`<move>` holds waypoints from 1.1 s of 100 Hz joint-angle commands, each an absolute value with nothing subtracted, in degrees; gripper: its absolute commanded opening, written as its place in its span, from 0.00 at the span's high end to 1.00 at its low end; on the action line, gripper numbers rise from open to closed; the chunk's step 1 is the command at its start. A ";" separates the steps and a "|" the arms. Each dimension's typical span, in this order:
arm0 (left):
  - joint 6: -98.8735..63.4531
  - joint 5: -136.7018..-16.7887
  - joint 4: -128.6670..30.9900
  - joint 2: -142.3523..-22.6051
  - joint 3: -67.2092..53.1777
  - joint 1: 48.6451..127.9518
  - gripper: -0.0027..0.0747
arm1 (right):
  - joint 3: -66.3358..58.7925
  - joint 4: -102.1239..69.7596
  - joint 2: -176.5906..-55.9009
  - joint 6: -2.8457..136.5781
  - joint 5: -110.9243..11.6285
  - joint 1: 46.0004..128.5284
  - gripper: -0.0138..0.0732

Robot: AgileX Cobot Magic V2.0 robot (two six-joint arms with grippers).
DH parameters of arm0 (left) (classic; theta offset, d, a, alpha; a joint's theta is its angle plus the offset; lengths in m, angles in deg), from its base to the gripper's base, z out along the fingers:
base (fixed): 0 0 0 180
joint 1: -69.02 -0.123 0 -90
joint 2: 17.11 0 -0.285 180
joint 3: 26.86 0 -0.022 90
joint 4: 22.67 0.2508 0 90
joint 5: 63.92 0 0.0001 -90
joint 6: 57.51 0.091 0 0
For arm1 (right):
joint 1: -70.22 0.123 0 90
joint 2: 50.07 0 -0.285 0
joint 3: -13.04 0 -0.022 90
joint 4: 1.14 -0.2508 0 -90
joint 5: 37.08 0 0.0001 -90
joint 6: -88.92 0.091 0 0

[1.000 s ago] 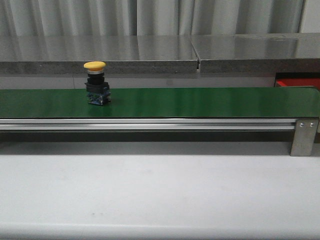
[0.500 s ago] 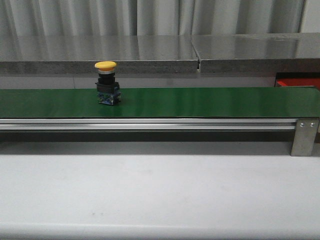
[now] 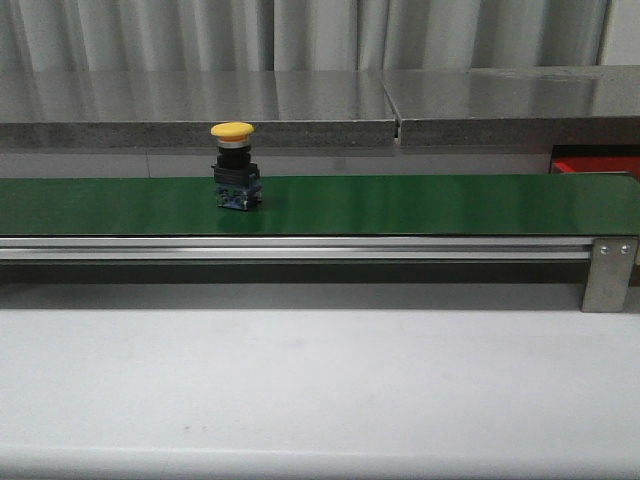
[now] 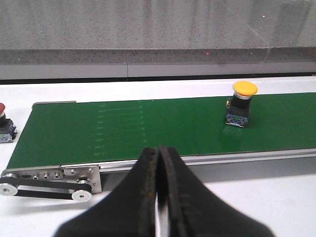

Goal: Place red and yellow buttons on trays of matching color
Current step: 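Grasp the red button, carry it to the red tray and release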

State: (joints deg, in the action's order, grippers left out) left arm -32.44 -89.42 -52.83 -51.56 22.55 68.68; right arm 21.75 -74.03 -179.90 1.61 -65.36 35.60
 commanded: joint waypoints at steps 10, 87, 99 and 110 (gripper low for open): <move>-32.58 -85.79 -54.35 -51.82 21.08 69.07 0.99 | 23.76 -76.22 -177.43 1.56 -66.43 35.38 0.67; -32.58 -85.79 -54.35 -51.82 21.08 69.07 0.99 | 23.76 -77.74 -177.41 1.56 -61.67 35.38 0.23; -32.58 -85.79 -54.35 -51.82 21.08 69.07 0.99 | 23.76 -78.87 -176.12 1.56 -61.24 35.38 0.21; -32.58 -85.79 -54.35 -51.82 21.08 69.07 0.99 | 23.76 -79.07 -173.65 1.56 -61.41 35.38 0.21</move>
State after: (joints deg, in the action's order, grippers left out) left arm -32.44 -89.42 -52.83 -51.56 22.55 68.68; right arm 21.82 -76.62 -179.62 1.61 -61.27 35.60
